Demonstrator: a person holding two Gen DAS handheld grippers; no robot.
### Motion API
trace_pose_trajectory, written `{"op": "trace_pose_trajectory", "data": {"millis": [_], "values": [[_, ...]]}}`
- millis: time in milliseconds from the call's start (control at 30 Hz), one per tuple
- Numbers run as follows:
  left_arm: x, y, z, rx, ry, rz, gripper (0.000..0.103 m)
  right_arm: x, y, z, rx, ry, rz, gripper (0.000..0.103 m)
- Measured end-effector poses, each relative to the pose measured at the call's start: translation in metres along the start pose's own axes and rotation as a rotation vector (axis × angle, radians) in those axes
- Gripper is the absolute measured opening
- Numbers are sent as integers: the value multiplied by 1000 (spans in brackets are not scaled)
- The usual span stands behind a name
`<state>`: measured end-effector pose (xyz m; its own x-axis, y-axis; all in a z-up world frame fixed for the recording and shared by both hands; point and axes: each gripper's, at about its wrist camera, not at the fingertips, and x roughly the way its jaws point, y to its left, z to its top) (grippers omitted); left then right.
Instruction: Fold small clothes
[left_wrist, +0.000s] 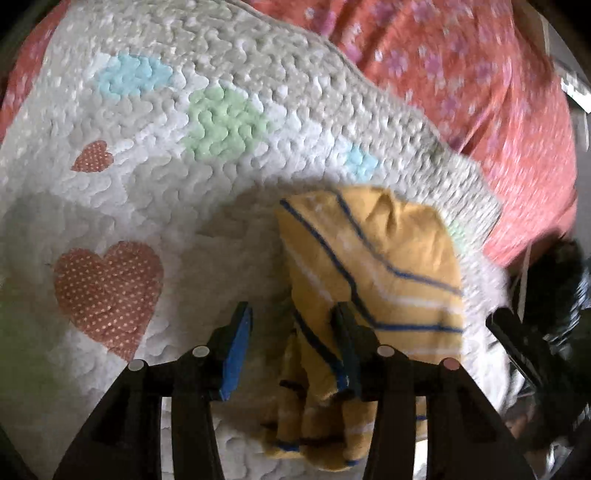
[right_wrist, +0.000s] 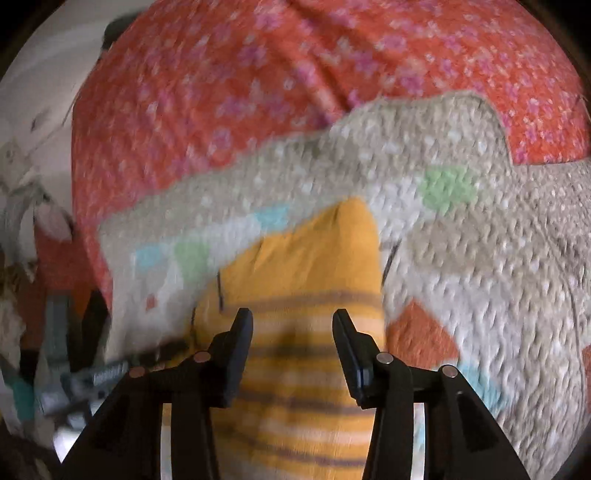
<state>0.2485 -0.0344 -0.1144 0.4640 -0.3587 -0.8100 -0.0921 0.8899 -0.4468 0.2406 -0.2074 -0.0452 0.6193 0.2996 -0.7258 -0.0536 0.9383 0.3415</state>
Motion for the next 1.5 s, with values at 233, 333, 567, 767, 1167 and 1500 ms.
{"op": "trace_pose_trajectory", "data": {"millis": [233, 333, 567, 767, 1167, 1500], "values": [[9, -1, -12, 79, 13, 144, 64, 27, 20, -45, -115, 110, -84, 47], [-9, 4, -23, 71, -37, 121, 64, 4, 27, -43, -136, 107, -47, 47], [-81, -8, -74, 128, -282, 240, 63, -66, 2, -62, -99, 54, -108, 54], [-160, -35, -138, 169, -500, 343, 87, -95, -7, -111, -145, 59, -148, 57], [-246, -91, -179, 201, -612, 438, 103, -121, 9, -144, -141, 19, -69, 64], [-188, -109, -210, 272, -323, 422, 103, -127, -10, -157, -96, 15, -97, 65]]}}
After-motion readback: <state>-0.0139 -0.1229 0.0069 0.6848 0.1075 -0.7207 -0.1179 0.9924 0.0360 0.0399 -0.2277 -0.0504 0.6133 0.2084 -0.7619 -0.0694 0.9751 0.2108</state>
